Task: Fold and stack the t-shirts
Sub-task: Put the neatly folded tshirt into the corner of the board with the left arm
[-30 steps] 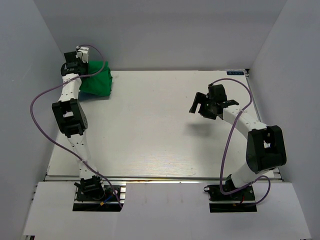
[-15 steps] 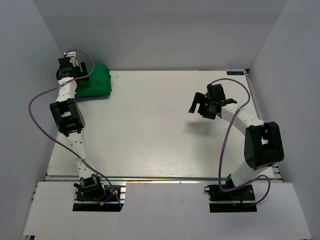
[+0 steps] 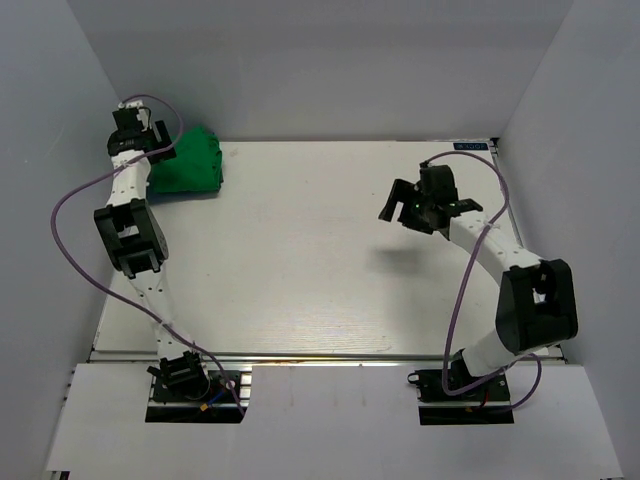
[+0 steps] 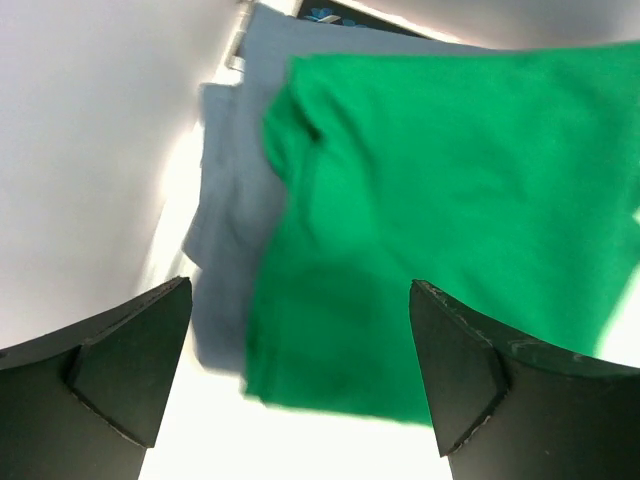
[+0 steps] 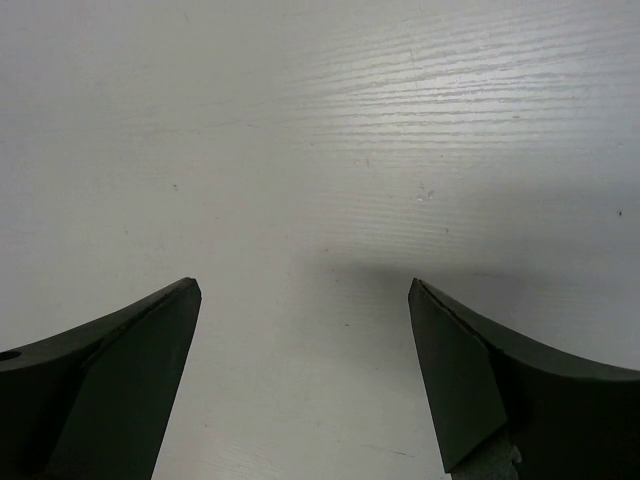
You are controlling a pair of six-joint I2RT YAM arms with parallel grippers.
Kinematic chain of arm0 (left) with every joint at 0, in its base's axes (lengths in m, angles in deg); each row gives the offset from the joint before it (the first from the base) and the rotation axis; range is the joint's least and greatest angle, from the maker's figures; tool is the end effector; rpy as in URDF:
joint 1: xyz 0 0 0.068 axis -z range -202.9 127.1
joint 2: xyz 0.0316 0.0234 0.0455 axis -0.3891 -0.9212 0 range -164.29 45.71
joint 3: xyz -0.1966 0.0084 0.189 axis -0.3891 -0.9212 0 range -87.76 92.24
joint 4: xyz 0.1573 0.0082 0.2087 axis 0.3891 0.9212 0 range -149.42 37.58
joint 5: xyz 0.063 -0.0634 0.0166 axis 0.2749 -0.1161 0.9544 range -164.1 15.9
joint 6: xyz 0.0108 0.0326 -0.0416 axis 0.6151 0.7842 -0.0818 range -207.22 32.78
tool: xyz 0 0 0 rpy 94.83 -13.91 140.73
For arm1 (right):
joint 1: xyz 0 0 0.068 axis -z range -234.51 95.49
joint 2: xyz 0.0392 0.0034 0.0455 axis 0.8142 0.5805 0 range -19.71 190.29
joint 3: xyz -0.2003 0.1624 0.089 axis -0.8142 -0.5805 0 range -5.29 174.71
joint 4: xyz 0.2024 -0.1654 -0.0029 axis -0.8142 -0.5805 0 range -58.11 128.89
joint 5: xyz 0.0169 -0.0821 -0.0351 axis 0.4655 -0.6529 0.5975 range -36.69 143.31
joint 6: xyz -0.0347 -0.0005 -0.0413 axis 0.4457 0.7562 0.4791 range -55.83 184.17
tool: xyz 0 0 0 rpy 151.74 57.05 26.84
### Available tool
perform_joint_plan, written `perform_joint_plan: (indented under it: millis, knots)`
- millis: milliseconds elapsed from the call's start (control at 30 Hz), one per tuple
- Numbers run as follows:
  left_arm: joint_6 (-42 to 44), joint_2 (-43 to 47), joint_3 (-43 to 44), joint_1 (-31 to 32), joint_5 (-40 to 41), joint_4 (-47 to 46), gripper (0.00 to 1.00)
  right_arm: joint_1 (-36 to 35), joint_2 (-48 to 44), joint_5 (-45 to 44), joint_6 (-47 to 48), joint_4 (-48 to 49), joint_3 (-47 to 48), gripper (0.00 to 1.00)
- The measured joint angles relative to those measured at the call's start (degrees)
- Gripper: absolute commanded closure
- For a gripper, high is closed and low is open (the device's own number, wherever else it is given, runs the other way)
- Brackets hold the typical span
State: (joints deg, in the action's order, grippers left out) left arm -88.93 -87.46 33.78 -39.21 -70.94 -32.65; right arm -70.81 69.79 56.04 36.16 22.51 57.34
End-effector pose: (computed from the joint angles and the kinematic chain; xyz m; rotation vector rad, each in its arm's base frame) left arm 0.5164 0.1531 0.2475 -0.3815 2.2147 0.1996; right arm 0.3288 0.0979 0.2452 0.2171 2.3568 0.4379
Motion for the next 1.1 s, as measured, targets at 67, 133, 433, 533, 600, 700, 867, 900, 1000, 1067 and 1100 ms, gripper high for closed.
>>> perform_joint_plan:
  millis: [67, 133, 433, 533, 600, 700, 867, 900, 1000, 1067, 1100]
  knots:
    - [-1.01, 2.78, -1.18, 0.9, -0.48, 1.64, 0.0, 0.0, -2.69, -0.02, 0.07, 0.24, -1.2, 0.1]
    - [-2.05, 5.75, -2.21, 1.95, -0.68, 2.27, 0.0, 0.0, -5.7, -0.09, 0.17, 0.7, -3.13, 0.1]
    - [-7.5, 34.16, -31.3, 14.38, -1.66, -4.79, 0.0, 0.0, -16.87, -1.09, 0.24, 1.92, -15.8, 0.1]
    - [-10.05, 41.31, -42.95, 24.09, -2.21, -9.33, 0.0, 0.0, -21.84, -2.08, 0.11, 1.6, -20.15, 0.1]
    - [-11.21, 42.07, -46.97, 31.28, -1.4, -10.32, 0.0, 0.0, -25.55, -3.28, 0.11, 1.29, -22.32, 0.1]
    - [-13.07, 40.68, -52.54, 41.35, -2.03, -13.16, 0.0, 0.0, -30.62, -5.33, 0.11, 1.03, -24.83, 0.1]
    - [-15.34, 40.61, -61.88, 51.54, -2.78, -13.92, 0.0, 0.0, -35.76, -7.93, -0.22, 0.85, -28.52, 0.1]
    - [-15.56, 40.63, -61.92, 52.59, -1.92, -13.42, 0.0, 0.0, -36.39, -8.31, -0.35, 0.81, -29.42, 0.1]
    - [-16.06, 41.05, -61.92, 54.51, 0.44, -13.49, 0.0, 0.0, -37.48, -8.79, -0.76, 0.72, -31.34, 0.1]
    - [-16.33, 41.48, -61.92, 55.25, 1.33, -13.62, 0.0, 0.0, -38.1, -8.76, -0.9, 0.92, -32.41, 0.1]
    - [-16.37, 41.81, -62.07, 55.76, 1.84, -13.99, 0.0, 0.0, -38.4, -8.72, -0.94, 1.03, -32.85, 0.1]
